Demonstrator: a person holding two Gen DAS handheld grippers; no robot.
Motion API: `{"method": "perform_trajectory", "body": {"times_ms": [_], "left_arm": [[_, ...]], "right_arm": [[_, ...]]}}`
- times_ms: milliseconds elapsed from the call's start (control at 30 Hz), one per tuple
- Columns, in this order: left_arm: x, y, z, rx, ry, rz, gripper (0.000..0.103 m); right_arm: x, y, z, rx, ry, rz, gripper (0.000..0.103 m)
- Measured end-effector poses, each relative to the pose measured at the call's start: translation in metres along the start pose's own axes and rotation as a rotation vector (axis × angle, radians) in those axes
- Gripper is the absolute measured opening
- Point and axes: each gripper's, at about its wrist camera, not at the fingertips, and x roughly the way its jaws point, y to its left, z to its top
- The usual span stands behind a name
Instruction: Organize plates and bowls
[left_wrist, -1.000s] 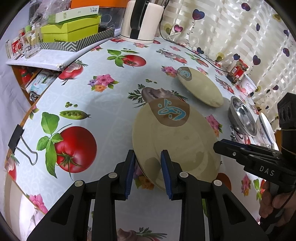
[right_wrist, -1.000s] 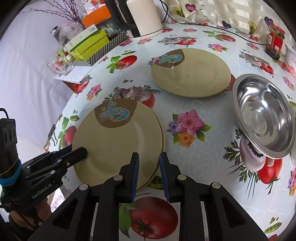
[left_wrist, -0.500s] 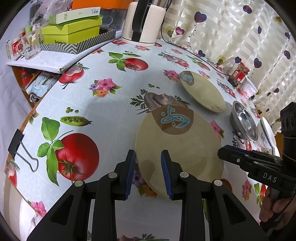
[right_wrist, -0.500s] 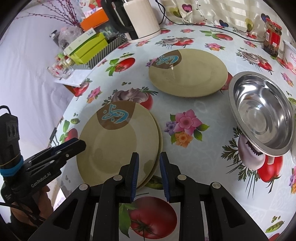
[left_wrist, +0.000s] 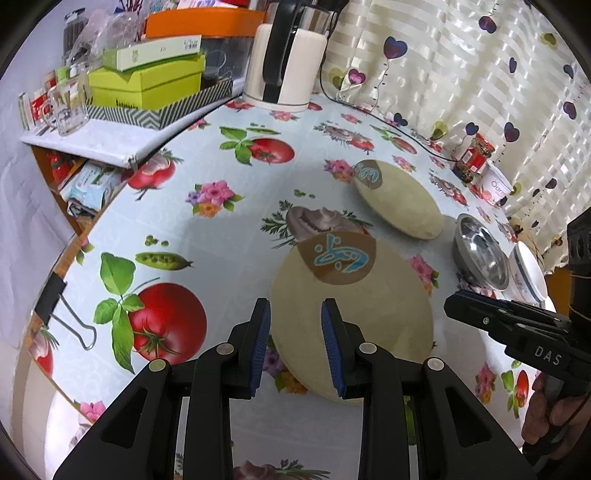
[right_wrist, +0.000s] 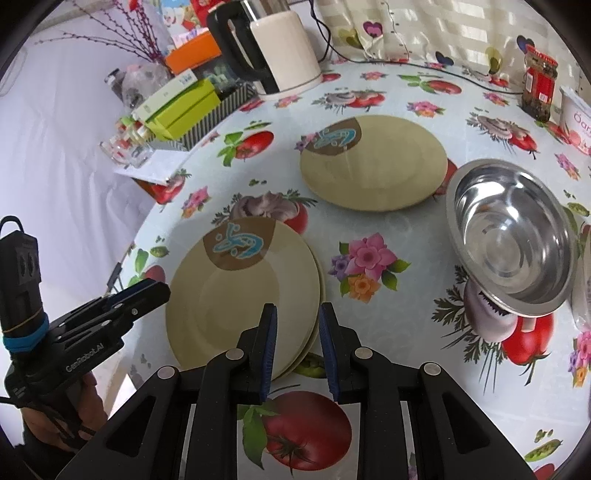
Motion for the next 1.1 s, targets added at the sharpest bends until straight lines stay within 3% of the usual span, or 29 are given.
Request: {"method": "perform_trajectory", "body": {"times_ms": [333, 1100], "left_arm": [[-0.012, -0.019, 0.007, 0.037, -0.025, -0.018, 0.029], [-0.008, -0.037, 0.017, 0.054, -0.017, -0.057, 0.029]], "right_arm": [[-0.03, 0.007, -0.002, -0.031, -0.062, -0.004, 0.035], [-0.052, 0.002, 0.0, -0.049, -0.106, -0.036, 0.041]]}}
